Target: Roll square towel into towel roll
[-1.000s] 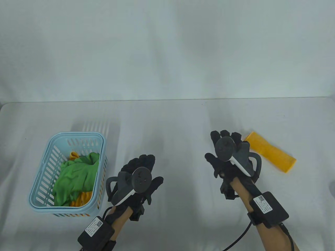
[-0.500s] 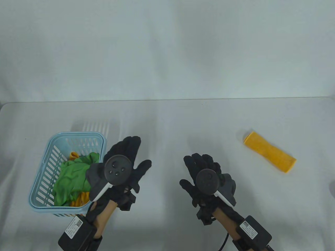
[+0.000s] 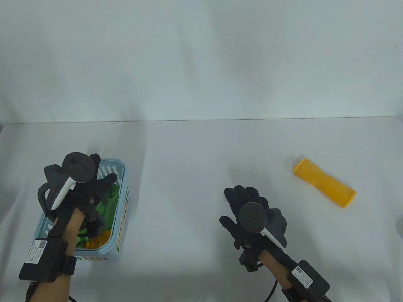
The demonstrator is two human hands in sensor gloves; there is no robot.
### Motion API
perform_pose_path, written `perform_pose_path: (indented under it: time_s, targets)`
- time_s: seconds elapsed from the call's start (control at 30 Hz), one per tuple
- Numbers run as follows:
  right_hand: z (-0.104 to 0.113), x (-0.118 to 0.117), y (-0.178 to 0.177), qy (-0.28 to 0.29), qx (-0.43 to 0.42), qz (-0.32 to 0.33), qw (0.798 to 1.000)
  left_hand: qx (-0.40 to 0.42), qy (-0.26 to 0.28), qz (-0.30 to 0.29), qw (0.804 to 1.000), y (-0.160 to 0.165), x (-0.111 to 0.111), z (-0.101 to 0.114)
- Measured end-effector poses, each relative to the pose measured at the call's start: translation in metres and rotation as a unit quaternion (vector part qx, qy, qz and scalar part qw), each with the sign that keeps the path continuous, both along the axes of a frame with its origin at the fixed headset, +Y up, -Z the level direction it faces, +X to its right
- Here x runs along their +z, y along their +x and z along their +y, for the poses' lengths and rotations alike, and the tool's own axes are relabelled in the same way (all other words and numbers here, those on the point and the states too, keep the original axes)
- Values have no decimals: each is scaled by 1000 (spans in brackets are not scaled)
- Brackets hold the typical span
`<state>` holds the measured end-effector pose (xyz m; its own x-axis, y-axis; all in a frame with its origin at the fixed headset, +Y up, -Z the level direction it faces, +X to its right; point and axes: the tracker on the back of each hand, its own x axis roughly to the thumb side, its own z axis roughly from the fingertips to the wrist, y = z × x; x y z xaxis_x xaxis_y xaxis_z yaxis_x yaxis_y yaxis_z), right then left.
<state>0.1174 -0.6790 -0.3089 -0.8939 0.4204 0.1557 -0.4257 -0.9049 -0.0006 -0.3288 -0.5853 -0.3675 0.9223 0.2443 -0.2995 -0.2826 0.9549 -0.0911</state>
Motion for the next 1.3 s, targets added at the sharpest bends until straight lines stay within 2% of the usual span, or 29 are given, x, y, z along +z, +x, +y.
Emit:
perform_pose_path:
  time_s: [0.17,0.33,0.5,0.63,0.8,1.07,1.3]
  targets:
    - [-1,-1,2,-5,-2,-3,1000,-27,-94,25,995,-18,-20,-42]
    - [-1,-2,4,-12,-7,-1,1000,-72,-204,-10,976,-18,-27,-78]
    - [-5,-5,5,-23,-4,-7,1000,-127,-256,-27,958,-9,-31,-103]
    - [-5,-7,7,-24,-5,-12,1000,-198,-271,-42,941,0,-35,-115]
    - [-7,-8,7,-29,-3,-17,999,-207,-279,-44,937,1,-38,-127]
    - [-9,-10,8,-33,-5,-19,999,-212,-254,-34,943,-1,-43,-128]
    - [-9,-11,10,-32,-12,-24,999,-223,-209,-16,952,-2,-44,-118]
